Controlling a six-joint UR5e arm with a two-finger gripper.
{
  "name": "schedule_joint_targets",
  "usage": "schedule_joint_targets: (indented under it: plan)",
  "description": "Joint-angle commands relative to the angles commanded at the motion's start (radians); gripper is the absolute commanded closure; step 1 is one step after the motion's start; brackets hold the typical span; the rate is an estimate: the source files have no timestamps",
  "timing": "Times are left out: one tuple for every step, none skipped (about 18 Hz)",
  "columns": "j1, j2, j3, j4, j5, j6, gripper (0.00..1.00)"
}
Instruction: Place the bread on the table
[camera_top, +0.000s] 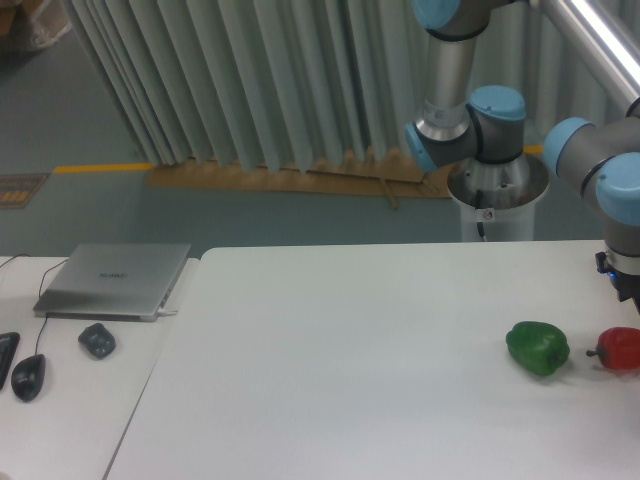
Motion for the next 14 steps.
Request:
schedule_joint_targets:
  plan:
    - [0.003, 0.000, -0.002, 0.014, -0.002, 0.000, 0.00]
    - [0.008, 0.000, -0.003, 0.022, -0.002, 0.003, 0.00]
    - [0.011, 0.000, -0.003, 0.022, -0.003, 0.001, 0.00]
    - [0.013, 0.000, -0.003, 0.023, -0.014, 0.000, 0.00]
    - [0.017, 0.000, -0.003, 0.023, -0.032, -0.005, 0.00]
    - [0.029, 0.002, -0.003, 0.022, -0.061, -0.006, 0.00]
    - [0.045, 0.003, -0.003, 0.023, -0.090, -0.002, 0.00]
    - [0.054, 0.003, -0.003, 0.023, -0.115, 0.003, 0.00]
    - [0.057, 0.005, -0.003, 0.023, -0.129, 0.003, 0.00]
    - [0.059, 0.005, -0.002, 0.025, -0.130, 0.003, 0.00]
    - [0.060, 0.005, -0.002, 0.029, -0.129, 0.003, 0.00]
    - [0.062, 0.005, -0.002, 0.035, -0.124, 0.006, 0.00]
    - [0.068, 0.005, -0.002, 0.037, -0.123, 0.018, 0.00]
    - [0.069, 0.006, 0.000, 0.035, -0.120, 0.033, 0.00]
